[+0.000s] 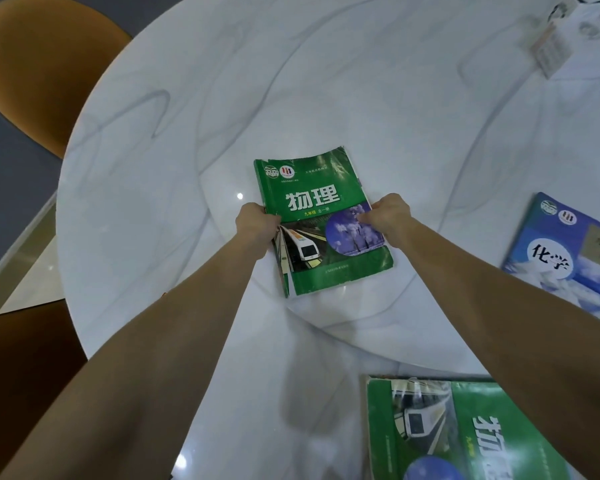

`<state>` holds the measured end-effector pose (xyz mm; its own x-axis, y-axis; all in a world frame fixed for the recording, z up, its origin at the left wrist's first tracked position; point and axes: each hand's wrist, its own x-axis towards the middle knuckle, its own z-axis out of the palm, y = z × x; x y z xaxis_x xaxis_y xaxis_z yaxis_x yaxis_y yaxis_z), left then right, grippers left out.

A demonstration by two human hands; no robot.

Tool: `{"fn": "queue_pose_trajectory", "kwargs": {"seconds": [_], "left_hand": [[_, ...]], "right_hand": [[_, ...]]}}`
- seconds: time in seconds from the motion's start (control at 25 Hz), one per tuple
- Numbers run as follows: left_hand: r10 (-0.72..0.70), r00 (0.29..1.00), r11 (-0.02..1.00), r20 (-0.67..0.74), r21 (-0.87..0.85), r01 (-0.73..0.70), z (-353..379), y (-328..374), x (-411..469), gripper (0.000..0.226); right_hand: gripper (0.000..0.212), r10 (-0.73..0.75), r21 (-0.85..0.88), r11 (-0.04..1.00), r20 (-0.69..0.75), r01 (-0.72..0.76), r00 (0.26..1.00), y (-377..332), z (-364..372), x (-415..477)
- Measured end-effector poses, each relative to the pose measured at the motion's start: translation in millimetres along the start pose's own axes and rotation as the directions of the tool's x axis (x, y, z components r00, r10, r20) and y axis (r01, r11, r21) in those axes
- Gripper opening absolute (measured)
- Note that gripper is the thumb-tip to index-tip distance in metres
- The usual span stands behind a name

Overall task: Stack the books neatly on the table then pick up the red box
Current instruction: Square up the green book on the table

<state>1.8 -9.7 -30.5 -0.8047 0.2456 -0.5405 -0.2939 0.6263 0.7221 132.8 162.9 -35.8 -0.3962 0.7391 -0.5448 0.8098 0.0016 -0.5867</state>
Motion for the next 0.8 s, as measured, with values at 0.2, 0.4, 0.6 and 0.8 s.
{"fn": "queue_pose_trajectory", "kwargs": {"seconds": [0.2,0.4,0.6,0.8], "left_hand": [[0.037,0.993,0.994,0.109,-0.108,-0.026,1,7,-7,0.022],[0.115,0.977,0.988,0.181,-0.118,-0.095,16,26,-15,0.017],[0.162,0.941,0.985,0.296,-0.109,-0.135,55,47,-28,0.016],[0.166,0.917,0.986,0.363,-0.056,-0.156,93,55,-33,0.016]], "right_hand": [[0.016,-0.002,0.093,0.996,-0.007,0.002,1.000,5,-9,-11],[0.020,-0.005,0.222,0.975,-0.057,0.018,0.998,24,-31,-22],[0.017,0.049,0.289,0.957,-0.145,-0.005,0.988,52,-70,-30],[0.019,0.129,0.301,0.951,-0.184,-0.070,0.974,83,-93,-33]]}}
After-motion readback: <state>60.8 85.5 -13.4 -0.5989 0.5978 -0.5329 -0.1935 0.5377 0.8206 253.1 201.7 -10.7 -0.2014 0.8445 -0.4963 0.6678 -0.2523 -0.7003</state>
